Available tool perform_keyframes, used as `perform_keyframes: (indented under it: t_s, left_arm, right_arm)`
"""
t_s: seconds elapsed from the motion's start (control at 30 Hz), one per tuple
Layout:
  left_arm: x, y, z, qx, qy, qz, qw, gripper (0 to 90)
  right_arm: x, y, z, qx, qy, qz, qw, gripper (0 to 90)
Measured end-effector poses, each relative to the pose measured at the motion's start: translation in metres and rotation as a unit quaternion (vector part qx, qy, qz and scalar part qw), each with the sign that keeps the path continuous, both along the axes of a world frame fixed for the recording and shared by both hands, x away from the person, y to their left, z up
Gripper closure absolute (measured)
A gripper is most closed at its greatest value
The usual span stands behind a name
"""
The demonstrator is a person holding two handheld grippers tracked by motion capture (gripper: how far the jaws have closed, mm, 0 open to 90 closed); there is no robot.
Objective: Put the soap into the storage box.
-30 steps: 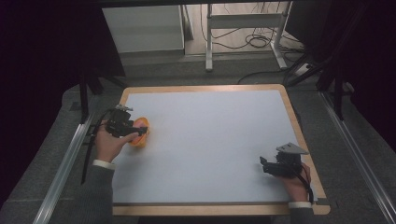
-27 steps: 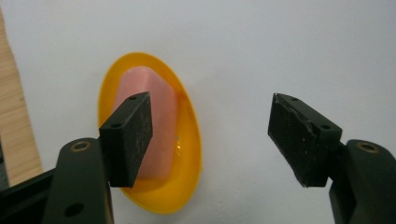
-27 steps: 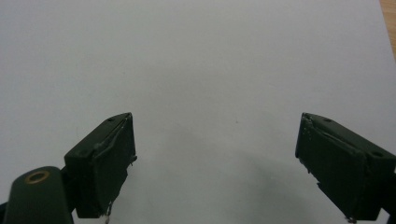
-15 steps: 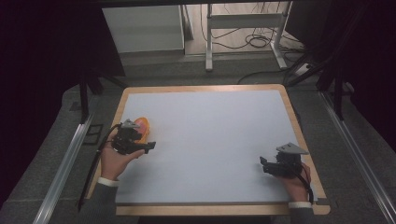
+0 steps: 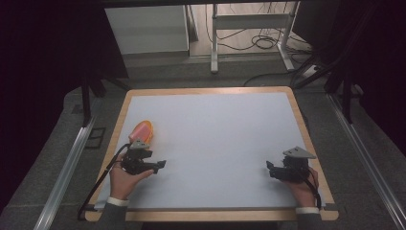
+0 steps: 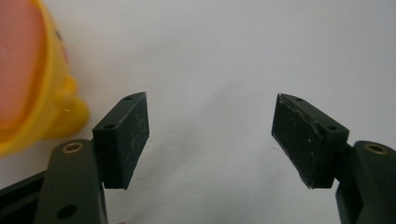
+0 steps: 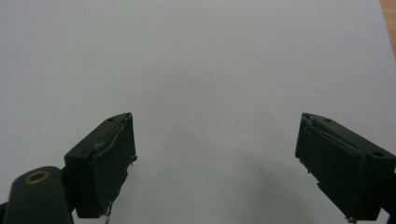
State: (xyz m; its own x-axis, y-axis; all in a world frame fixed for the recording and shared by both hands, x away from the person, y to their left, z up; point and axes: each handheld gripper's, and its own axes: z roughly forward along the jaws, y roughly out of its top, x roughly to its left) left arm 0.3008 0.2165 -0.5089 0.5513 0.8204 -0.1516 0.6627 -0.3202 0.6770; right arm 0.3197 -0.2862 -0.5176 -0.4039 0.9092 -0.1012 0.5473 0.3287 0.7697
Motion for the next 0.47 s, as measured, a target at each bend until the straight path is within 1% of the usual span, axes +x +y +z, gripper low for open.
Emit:
perform_keyframes:
  t_s: [0.07, 0.13, 0.27, 0.37, 0.4, 0.47]
  left_arm:
    - [-0.0028, -0.0016, -0.0036, 0.007, 0.001, -0.004, 1.0, 27.5]
    - [-0.0046, -0.0012, -0.0056, 0.002, 0.002, -0.001, 1.0, 27.4]
    - [-0.0062, 0.0001, -0.0044, -0.001, -0.001, -0.001, 1.0, 26.8]
    - [-0.0094, 0.0013, -0.0028, -0.003, -0.013, -0.003, 0.9999, 26.4]
    - [-0.0102, 0.0022, -0.0024, -0.001, -0.016, -0.003, 0.9999, 26.3]
    - [-0.0105, 0.005, -0.0026, -0.004, -0.018, 0.0, 0.9998, 26.3]
  right_arm:
    - [-0.0003, 0.0, 0.0005, 0.002, 0.0, 0.0, 1.0, 11.9]
    - [-0.0002, -0.0001, 0.0005, 0.001, 0.0, -0.001, 1.0, 11.9]
    - [-0.0002, 0.001, 0.0004, -0.001, 0.0, 0.001, 1.0, 11.9]
    - [-0.0004, 0.0004, 0.0013, -0.002, -0.003, 0.0, 1.0, 11.9]
    - [-0.0003, -0.0005, 0.0018, -0.001, -0.005, -0.001, 1.0, 11.9]
    - [-0.0005, -0.0022, 0.0029, 0.0, -0.009, -0.004, 1.0, 11.9]
